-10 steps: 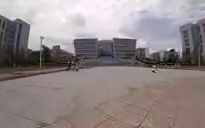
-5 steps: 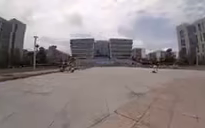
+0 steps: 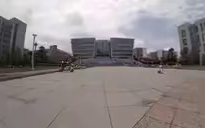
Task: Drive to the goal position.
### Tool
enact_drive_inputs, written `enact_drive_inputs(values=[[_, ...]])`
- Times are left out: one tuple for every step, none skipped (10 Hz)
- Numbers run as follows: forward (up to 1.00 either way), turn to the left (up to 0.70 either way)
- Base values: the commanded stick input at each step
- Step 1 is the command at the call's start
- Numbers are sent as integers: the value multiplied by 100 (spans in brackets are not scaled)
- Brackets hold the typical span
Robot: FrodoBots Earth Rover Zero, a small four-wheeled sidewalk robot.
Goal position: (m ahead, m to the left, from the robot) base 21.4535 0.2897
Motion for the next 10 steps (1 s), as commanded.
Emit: enact_drive_inputs(values=[[100,0],[100,0],[100,0],[100,0],[100,0],[100,0],[100,0],[100,0],[100,0],[100,0]])
